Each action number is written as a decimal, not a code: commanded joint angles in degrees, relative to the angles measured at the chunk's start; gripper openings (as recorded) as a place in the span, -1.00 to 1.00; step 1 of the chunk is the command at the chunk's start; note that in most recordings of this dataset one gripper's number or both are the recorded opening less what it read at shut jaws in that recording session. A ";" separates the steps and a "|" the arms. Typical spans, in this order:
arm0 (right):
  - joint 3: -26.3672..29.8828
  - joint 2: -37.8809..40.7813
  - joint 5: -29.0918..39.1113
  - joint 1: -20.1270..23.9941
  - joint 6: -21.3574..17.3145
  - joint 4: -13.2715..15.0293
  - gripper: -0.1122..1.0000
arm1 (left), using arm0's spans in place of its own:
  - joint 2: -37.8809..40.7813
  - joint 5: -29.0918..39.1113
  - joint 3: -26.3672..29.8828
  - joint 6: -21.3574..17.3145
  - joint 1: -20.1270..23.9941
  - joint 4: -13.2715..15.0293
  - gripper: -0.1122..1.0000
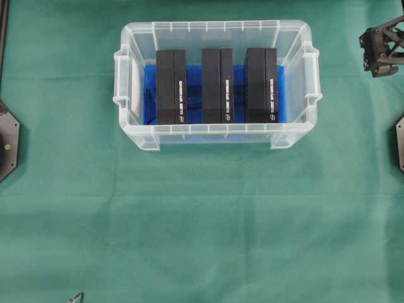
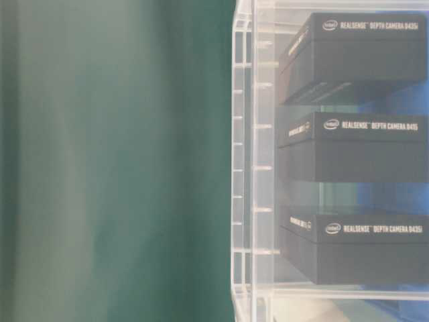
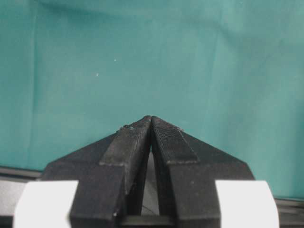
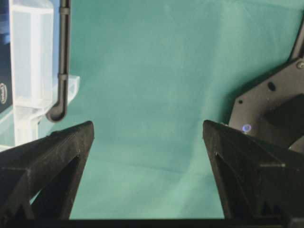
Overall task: Take the box out of the case with the right arm.
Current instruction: 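Move the right gripper over the middle black box in the case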
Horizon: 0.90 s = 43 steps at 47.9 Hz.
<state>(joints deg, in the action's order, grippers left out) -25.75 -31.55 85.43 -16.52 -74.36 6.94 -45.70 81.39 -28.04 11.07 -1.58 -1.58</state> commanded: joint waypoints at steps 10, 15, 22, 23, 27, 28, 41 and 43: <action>2.37 3.43 -1.23 -0.18 -0.62 -0.70 0.84 | 0.35 0.09 1.23 -0.26 -0.09 -0.44 -0.76; 4.57 6.86 -2.81 0.18 -1.58 -1.41 0.84 | 0.53 0.00 1.23 -0.26 -0.09 -0.44 -0.76; 9.40 12.92 -4.75 1.67 -3.08 -1.49 0.84 | 1.05 0.09 1.41 -0.26 -0.18 -0.44 -0.76; 10.20 13.80 -4.92 1.85 -3.34 -1.49 0.84 | 1.14 0.09 1.41 -0.26 -0.18 -0.44 -0.76; 13.71 17.40 -5.36 2.90 -4.22 -1.32 0.84 | 1.32 0.09 1.49 -0.26 -0.18 -0.44 -0.76; 14.68 18.28 -5.36 3.08 -4.39 -1.32 0.84 | 1.32 0.09 1.41 -0.26 -0.09 -0.44 -0.76; 28.21 30.85 -5.36 5.71 -5.27 -1.23 0.84 | 1.23 0.09 1.41 -0.35 -0.18 -0.44 -0.76; 30.23 32.52 -5.36 6.06 -5.27 -1.23 0.84 | 1.23 0.00 1.41 -0.35 -0.09 -0.44 -0.76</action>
<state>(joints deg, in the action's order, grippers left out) 0.18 -0.62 80.33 -11.07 -79.45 5.63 -44.65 81.56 -27.95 10.81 -1.58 -1.85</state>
